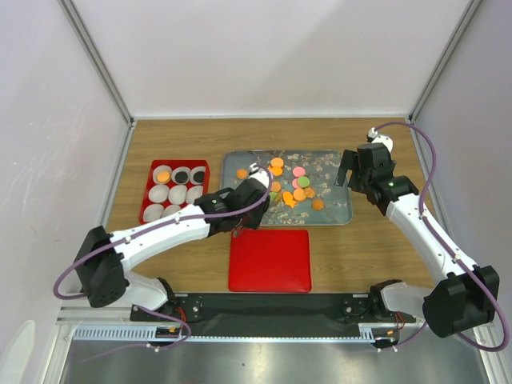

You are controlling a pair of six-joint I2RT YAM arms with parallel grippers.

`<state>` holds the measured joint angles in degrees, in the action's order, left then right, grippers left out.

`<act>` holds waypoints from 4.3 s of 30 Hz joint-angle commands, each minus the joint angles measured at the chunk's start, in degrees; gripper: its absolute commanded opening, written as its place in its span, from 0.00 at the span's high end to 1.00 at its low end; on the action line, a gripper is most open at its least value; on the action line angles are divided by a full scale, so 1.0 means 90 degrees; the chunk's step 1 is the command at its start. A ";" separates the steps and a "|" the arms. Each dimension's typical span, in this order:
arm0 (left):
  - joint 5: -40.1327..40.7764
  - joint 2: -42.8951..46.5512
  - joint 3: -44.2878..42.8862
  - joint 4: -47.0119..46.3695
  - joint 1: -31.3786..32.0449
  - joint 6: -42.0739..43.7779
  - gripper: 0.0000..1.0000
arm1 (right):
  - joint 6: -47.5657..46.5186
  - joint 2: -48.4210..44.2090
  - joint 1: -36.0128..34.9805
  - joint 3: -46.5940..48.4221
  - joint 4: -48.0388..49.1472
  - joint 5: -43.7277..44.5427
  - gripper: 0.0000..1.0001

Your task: Pack the cookies

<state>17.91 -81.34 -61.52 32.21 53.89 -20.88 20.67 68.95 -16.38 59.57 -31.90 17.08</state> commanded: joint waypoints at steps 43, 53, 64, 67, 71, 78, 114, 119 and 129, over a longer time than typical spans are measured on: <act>-0.0691 0.2817 0.1483 0.0728 -0.4240 0.0504 0.50 | -0.0089 -0.0054 0.0014 0.0051 0.0156 -0.0238 0.03; -0.0623 0.2866 0.1123 0.0874 -0.4240 0.0602 0.45 | -0.0099 -0.0044 0.0004 0.0051 0.0146 -0.0238 0.03; -0.0839 0.2565 -0.0010 0.1021 -0.3684 0.0544 0.45 | -0.0108 0.0005 0.0014 0.0080 0.0136 -0.0150 0.03; -0.0750 0.2214 -0.0127 0.0778 -0.3021 0.0368 0.45 | -0.0118 0.0005 0.0014 0.0100 0.0107 -0.0111 0.03; -0.0682 0.1580 -0.0176 0.0417 -0.2055 0.0124 0.44 | -0.0118 0.0025 0.0013 0.0110 0.0068 -0.0023 0.03; -0.0818 0.0466 -0.0128 -0.0297 -0.1418 -0.0043 0.44 | -0.0109 0.0034 0.0014 0.0110 0.0039 0.0055 0.03; -0.0770 -0.1080 -0.0626 -0.0854 -0.0997 0.0045 0.58 | -0.0109 0.0103 0.0014 0.0119 0.0029 0.0055 0.03; -0.0575 -0.0797 -0.0870 -0.0620 -0.0988 0.0152 0.59 | -0.0109 0.0054 0.0014 0.0119 0.0009 0.0065 0.03; -0.0174 0.0276 -0.0949 -0.0064 -0.0997 0.0221 0.59 | -0.0128 0.0034 0.0014 0.0119 0.0029 0.0046 0.02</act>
<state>13.50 -84.58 -67.85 30.41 44.60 -19.44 20.67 69.97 -16.38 59.57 -32.08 17.12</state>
